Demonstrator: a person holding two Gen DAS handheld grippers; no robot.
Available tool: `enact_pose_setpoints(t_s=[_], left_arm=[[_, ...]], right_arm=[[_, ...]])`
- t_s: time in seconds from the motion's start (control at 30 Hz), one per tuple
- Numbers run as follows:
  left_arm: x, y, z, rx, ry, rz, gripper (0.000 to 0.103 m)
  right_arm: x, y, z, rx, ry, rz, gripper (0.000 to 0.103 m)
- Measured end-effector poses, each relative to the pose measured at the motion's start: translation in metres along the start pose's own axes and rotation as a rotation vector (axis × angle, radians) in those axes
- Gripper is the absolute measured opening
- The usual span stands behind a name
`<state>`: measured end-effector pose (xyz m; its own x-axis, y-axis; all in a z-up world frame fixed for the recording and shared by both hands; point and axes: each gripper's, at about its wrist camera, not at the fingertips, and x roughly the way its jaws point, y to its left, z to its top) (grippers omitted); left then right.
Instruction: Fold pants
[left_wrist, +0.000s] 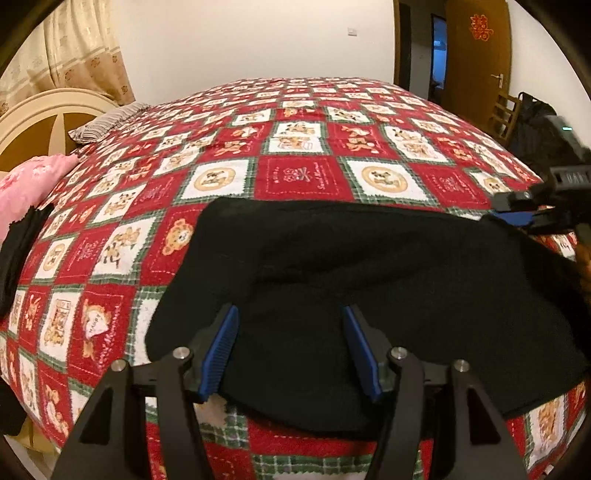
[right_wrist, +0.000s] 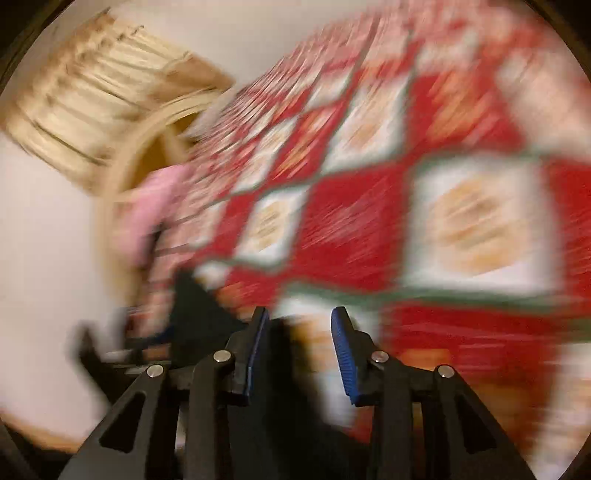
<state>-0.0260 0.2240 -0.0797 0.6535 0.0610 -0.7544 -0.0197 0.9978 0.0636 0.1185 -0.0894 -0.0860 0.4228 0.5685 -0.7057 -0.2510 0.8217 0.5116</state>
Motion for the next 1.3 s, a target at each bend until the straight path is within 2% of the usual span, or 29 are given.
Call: enact_pose_setpoints(t_s=[0.13, 0.23, 0.37, 0.43, 0.53, 0.6, 0.67, 0.73, 0.8, 0.87, 0.97, 1.0, 1.07, 1.1, 1.13, 1.17, 1.3], left_arm=[[-0.009, 0.000, 0.009, -0.011, -0.030, 0.031, 0.066], [-0.021, -0.013, 0.024, 0.003, -0.073, -0.030, 0.066], [-0.045, -0.059, 0.045, 0.104, -0.167, -0.133, 0.074], [-0.052, -0.087, 0.052, 0.149, -0.188, -0.204, 0.075], [-0.058, -0.130, 0.057, 0.215, -0.187, -0.293, 0.075], [-0.060, -0.167, 0.055, 0.276, -0.168, -0.364, 0.075], [-0.063, -0.200, 0.048, 0.340, -0.150, -0.401, 0.075], [-0.064, -0.228, 0.041, 0.395, -0.136, -0.432, 0.075], [-0.066, -0.253, 0.035, 0.436, -0.115, -0.470, 0.075], [-0.069, -0.273, 0.028, 0.468, -0.100, -0.504, 0.075], [-0.072, -0.302, 0.014, 0.531, -0.074, -0.523, 0.075], [-0.073, -0.307, 0.009, 0.542, -0.066, -0.530, 0.075], [-0.074, -0.313, 0.000, 0.563, -0.050, -0.540, 0.075], [-0.074, -0.315, -0.005, 0.573, -0.040, -0.533, 0.075], [-0.073, -0.318, -0.006, 0.578, -0.033, -0.524, 0.075], [-0.073, -0.318, -0.008, 0.581, -0.024, -0.513, 0.075], [-0.076, -0.308, -0.004, 0.533, -0.019, -0.524, 0.075]], right_arm=[[-0.065, 0.008, -0.036, -0.054, -0.090, -0.117, 0.037], [-0.111, 0.006, -0.071, -0.081, -0.148, -0.225, 0.037], [-0.191, -0.045, -0.120, 0.055, -0.243, -0.421, 0.037], [-0.229, -0.075, -0.144, 0.141, -0.278, -0.498, 0.037], [-0.281, -0.118, -0.186, 0.295, -0.325, -0.612, 0.037], [-0.300, -0.137, -0.207, 0.356, -0.331, -0.663, 0.037], [-0.312, -0.154, -0.229, 0.403, -0.314, -0.724, 0.037], [-0.318, -0.168, -0.245, 0.452, -0.282, -0.748, 0.038], [-0.322, -0.164, -0.254, 0.438, -0.289, -0.749, 0.038], [-0.326, -0.160, -0.261, 0.423, -0.241, -0.786, 0.038], [-0.341, -0.159, -0.275, 0.479, -0.234, -0.792, 0.038], [-0.349, -0.158, -0.280, 0.503, -0.268, -0.798, 0.038], [-0.370, -0.157, -0.296, 0.582, -0.401, -0.811, 0.038], [-0.378, -0.160, -0.303, 0.630, -0.449, -0.807, 0.043], [-0.384, -0.162, -0.311, 0.676, -0.491, -0.794, 0.056], [-0.389, -0.165, -0.321, 0.739, -0.535, -0.776, 0.060], [-0.382, -0.168, -0.330, 0.790, -0.556, -0.748, 0.061]])
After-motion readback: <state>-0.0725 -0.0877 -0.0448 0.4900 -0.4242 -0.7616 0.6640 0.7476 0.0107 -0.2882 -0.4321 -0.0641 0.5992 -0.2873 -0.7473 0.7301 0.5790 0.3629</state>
